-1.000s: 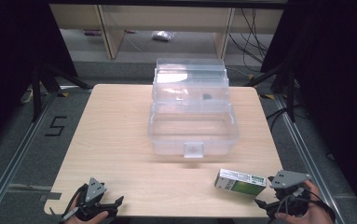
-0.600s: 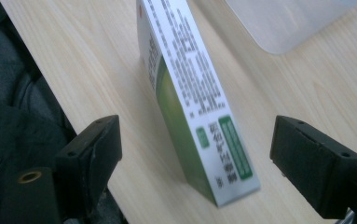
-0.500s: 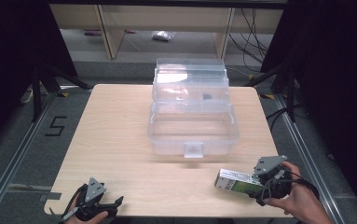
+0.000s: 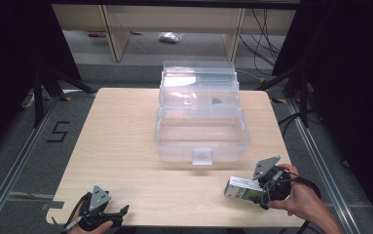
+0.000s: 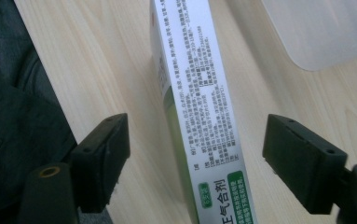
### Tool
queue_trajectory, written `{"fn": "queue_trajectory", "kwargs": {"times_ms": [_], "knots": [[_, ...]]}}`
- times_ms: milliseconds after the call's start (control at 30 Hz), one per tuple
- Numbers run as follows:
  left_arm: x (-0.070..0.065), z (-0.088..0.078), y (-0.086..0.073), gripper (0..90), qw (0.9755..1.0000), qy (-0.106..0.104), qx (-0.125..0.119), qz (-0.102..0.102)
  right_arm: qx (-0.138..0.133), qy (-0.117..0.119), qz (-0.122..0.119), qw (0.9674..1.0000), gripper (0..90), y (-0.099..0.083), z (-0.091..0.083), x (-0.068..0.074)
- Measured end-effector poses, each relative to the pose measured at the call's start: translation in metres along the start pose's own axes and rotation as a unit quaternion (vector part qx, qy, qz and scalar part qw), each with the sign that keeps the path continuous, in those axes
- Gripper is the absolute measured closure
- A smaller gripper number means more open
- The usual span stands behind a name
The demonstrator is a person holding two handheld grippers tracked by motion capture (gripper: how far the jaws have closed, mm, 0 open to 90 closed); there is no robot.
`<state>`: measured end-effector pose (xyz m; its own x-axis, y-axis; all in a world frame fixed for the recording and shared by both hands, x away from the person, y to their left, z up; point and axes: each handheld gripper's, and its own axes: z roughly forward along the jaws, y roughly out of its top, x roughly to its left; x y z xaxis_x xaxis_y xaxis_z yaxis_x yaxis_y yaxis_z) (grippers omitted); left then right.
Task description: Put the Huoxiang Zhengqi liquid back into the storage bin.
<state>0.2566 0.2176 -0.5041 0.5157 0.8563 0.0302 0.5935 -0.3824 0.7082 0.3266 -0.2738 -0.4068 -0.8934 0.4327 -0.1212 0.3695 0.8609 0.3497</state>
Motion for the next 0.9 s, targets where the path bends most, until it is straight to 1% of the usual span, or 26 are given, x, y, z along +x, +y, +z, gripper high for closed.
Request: {"fn": "queue_trajectory", "kwargs": {"times_ms": [67, 100, 133, 200, 233, 267, 300, 333, 367, 400, 433, 467, 500, 533, 567, 600, 633, 667, 700, 733, 767, 800, 833, 867, 900], "knots": [[0.000, 0.000, 0.000, 15.1, 1.0000, 0.001, -0.002, -0.002, 0.008, 0.004, -0.015, 0.9999, 29.4, 0.002, 0.003, -0.002], [0.000, 0.000, 0.000, 15.2, 1.0000, 0.001, -0.002, -0.002, 0.008, 0.004, -0.015, 0.9999, 29.4, 0.002, 0.003, -0.002], [0.000, 0.000, 0.000, 15.2, 1.0000, 0.000, 0.000, 0.000, 0.014, 0.005, -0.004, 0.9999, 30.3, 0.002, 0.003, 0.000], [0.000, 0.000, 0.000, 15.2, 1.0000, 0.000, 0.001, 0.000, 0.018, 0.009, -0.017, 0.9996, 33.0, 0.004, 0.004, -0.002], [0.000, 0.000, 0.000, 15.2, 1.0000, 0.000, 0.000, 0.000, 0.022, 0.010, -0.014, 0.9996, 33.9, 0.004, 0.004, -0.001], [0.000, 0.000, 0.000, 15.2, 1.0000, 0.000, -0.002, -0.002, 0.029, 0.013, -0.018, 0.9993, 35.7, 0.005, 0.006, -0.001], [0.000, 0.000, 0.000, 15.2, 1.0000, 0.000, -0.002, -0.002, 0.029, 0.013, -0.018, 0.9993, 35.7, 0.005, 0.006, -0.001], [0.000, 0.000, 0.000, 15.2, 1.0000, 0.000, 0.000, 0.001, 0.030, 0.014, -0.028, 0.9990, 36.1, 0.006, 0.008, -0.002], [0.000, 0.000, 0.000, 15.2, 1.0000, 0.000, 0.000, 0.001, 0.039, 0.012, -0.023, 0.9989, 36.9, 0.007, 0.009, -0.002], [0.000, 0.000, 0.000, 15.2, 1.0000, 0.000, 0.000, -0.001, 0.049, 0.021, -0.037, 0.9979, 39.3, 0.008, 0.012, -0.005], [0.000, 0.000, 0.000, 15.2, 1.0000, 0.000, 0.000, -0.001, 0.049, 0.021, -0.037, 0.9979, 39.3, 0.008, 0.012, -0.005], [0.000, 0.000, 0.000, 15.2, 1.0000, -0.001, 0.000, 0.001, 0.057, 0.024, -0.040, 0.9973, 41.2, 0.009, 0.014, -0.007], [0.000, 0.000, 0.000, 15.2, 1.0000, -0.001, 0.000, 0.001, 0.057, 0.024, -0.040, 0.9973, 41.2, 0.009, 0.014, -0.007], [0.000, 0.000, 0.000, 15.2, 1.0000, -0.003, 0.001, 0.003, 0.060, 0.025, -0.036, 0.9972, 42.1, 0.010, 0.015, -0.007], [0.000, 0.000, 0.000, 15.2, 1.0000, -0.002, 0.000, 0.003, 0.065, 0.026, -0.038, 0.9969, 44.3, 0.011, 0.017, -0.006], [0.000, 0.000, 0.000, 15.2, 1.0000, -0.001, 0.000, 0.001, 0.065, 0.026, -0.038, 0.9969, 44.3, 0.011, 0.017, -0.006], [0.000, 0.000, 0.000, 15.1, 1.0000, -0.001, 0.000, 0.000, 0.069, 0.030, -0.047, 0.9961, 46.1, 0.012, 0.019, -0.008], [0.000, 0.000, 0.000, 15.1, 1.0000, 0.000, 0.000, 0.000, 0.075, 0.034, -0.048, 0.9955, 48.9, 0.013, 0.021, -0.008], [0.000, 0.000, 0.000, 15.2, 1.0000, 0.000, 0.000, 0.000, 0.075, 0.034, -0.048, 0.9955, 48.9, 0.013, 0.021, -0.008], [0.000, 0.000, 0.000, 15.2, 1.0000, -0.001, 0.000, 0.001, 0.081, 0.033, -0.043, 0.9953, 50.7, 0.014, 0.021, -0.007], [0.000, 0.000, 0.000, 15.1, 1.0000, -0.001, 0.000, 0.002, 0.075, 0.031, -0.054, 0.9952, 52.1, 0.014, 0.022, -0.007], [0.000, 0.000, 0.000, 15.1, 1.0000, -0.001, 0.000, 0.001, 0.082, 0.034, -0.051, 0.9947, 52.5, 0.014, 0.023, -0.007], [0.000, 0.000, 0.000, 15.2, 1.0000, -0.001, 0.000, 0.001, 0.088, 0.028, -0.048, 0.9946, 53.5, 0.015, 0.023, -0.006], [0.000, 0.000, 0.000, 15.2, 1.0000, -0.001, -0.001, 0.000, 0.091, 0.028, -0.049, 0.9942, 54.7, 0.015, 0.024, -0.007], [0.000, 0.000, 0.000, 15.2, 1.0000, -0.001, -0.001, 0.000, 0.095, 0.025, -0.038, 0.9944, 55.9, 0.015, 0.023, -0.006]]}}
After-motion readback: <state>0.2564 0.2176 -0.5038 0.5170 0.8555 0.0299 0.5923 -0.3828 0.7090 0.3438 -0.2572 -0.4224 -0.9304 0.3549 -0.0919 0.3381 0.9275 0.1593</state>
